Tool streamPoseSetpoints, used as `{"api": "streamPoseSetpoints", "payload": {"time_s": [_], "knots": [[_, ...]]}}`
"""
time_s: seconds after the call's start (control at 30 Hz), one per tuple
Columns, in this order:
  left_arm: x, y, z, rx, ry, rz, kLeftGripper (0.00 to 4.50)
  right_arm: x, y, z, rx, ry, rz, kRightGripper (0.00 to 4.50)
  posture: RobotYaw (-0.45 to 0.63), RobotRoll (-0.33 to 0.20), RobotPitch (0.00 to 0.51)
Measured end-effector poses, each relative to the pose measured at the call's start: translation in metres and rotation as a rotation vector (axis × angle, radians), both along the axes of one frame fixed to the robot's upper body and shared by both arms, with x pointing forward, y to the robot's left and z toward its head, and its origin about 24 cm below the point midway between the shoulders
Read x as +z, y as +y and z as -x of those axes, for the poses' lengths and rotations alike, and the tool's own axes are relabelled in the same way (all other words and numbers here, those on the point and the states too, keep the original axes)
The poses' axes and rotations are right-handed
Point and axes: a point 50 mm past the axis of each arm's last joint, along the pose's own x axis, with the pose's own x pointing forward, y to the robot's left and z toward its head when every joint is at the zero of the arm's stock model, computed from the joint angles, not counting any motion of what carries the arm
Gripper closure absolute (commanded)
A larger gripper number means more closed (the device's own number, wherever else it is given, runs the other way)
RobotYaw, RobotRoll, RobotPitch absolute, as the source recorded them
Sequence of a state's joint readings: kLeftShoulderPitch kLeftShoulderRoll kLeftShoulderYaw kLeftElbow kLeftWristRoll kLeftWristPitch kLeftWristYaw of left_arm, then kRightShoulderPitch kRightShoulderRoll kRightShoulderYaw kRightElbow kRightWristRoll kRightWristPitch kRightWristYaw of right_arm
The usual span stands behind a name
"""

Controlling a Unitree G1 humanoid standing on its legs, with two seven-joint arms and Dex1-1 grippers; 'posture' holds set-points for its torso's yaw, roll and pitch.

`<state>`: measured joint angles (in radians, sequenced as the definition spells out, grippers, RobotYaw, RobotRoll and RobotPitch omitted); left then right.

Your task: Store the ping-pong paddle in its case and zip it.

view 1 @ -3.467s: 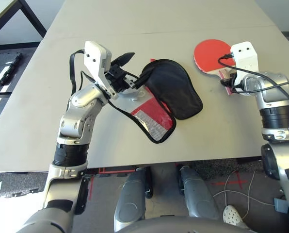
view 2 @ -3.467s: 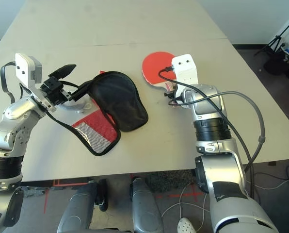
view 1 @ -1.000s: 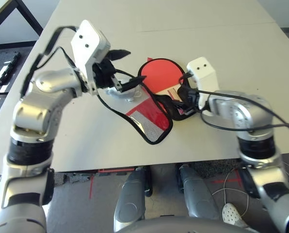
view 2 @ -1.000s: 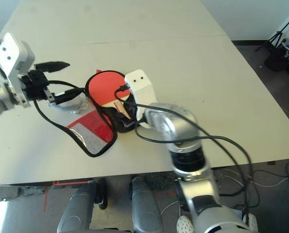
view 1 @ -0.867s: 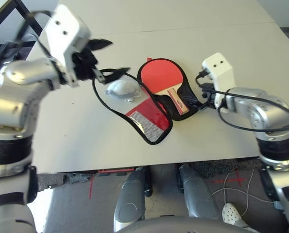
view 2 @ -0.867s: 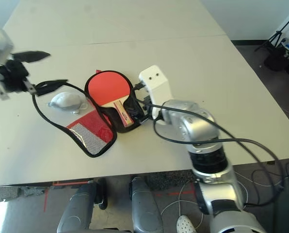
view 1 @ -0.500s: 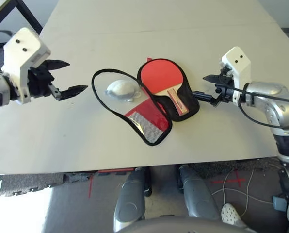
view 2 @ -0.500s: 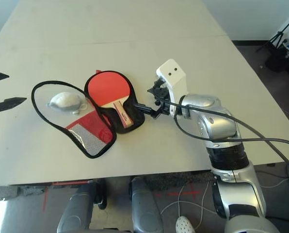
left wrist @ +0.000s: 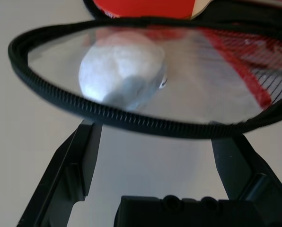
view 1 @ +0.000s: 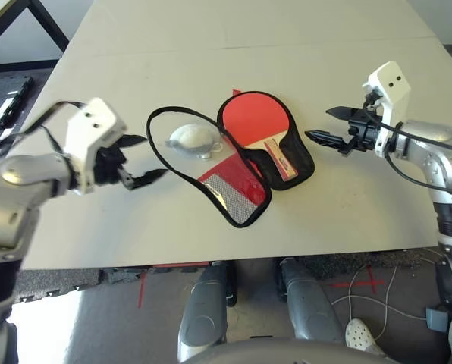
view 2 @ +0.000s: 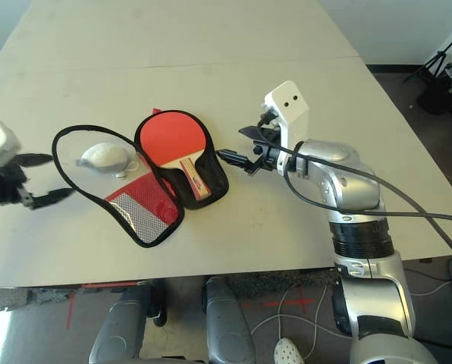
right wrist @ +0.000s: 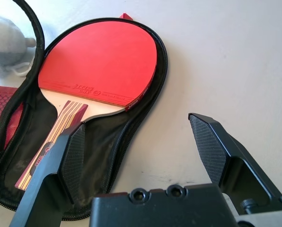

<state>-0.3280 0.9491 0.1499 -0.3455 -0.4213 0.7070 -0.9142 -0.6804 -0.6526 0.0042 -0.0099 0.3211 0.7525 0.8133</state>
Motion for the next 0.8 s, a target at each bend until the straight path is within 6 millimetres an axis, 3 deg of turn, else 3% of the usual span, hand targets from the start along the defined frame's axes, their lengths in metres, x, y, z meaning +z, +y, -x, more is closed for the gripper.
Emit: {"api": "streamPoseSetpoints", "payload": {"time_s": [0.17,0.4,0.6,0.8], "knots": [[0.027,-0.052,-0.002,-0.202,-0.032,0.119,0.00,0.000,-0.007,-0.001,-0.032,0.009,-0.017,0.02,0.04,0.000,0.233],[0.027,-0.132,-0.015,-0.405,-0.077,0.255,0.00,-0.005,-0.017,-0.006,-0.091,0.033,-0.064,0.02,0.02,0.000,0.228],[0.009,-0.143,-0.033,-0.349,-0.095,0.241,0.00,-0.005,-0.037,-0.011,-0.174,0.060,-0.159,0.02,0.01,0.000,0.229],[0.006,-0.129,-0.035,-0.323,-0.108,0.184,0.00,0.002,-0.046,-0.010,-0.119,0.016,-0.242,0.02,0.01,0.000,0.235]]}}
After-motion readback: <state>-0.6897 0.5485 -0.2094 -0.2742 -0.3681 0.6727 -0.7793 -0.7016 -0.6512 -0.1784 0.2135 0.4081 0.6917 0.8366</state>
